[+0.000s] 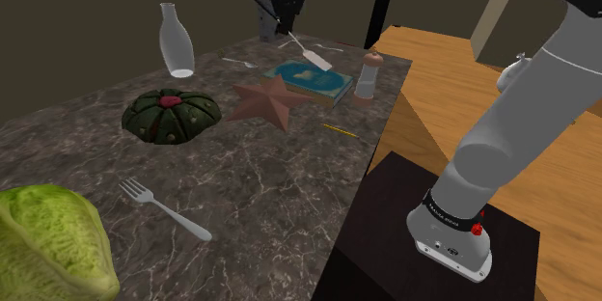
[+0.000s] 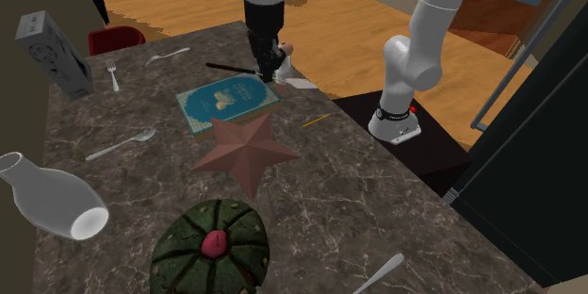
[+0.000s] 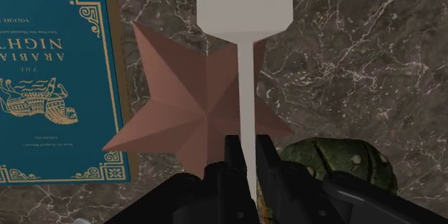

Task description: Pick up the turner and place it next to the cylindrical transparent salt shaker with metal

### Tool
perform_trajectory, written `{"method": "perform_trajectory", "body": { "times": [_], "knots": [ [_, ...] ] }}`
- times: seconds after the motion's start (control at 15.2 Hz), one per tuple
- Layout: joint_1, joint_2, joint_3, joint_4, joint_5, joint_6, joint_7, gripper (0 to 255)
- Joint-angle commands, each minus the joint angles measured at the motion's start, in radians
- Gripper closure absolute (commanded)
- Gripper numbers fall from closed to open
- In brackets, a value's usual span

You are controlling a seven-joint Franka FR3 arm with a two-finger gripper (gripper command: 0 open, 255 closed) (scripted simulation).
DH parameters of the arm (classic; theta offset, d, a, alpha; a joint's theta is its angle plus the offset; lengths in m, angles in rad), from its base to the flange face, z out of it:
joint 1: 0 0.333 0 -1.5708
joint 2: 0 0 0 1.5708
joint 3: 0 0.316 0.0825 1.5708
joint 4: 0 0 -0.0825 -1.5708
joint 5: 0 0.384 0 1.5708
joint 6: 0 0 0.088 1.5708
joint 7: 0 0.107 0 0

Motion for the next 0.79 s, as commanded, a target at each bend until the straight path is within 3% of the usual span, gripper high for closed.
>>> {"method": "perform_trajectory", "body": {
  "times": [0.0, 0.73],
  "knots": [
    [-0.021, -0.031, -0.031, -0.033, 0.009, 0.001, -0.054, 255],
    [-0.126, -0.11, -0.201, -0.119, 0.007, 0.0, -0.33, 255]
  ]
}}
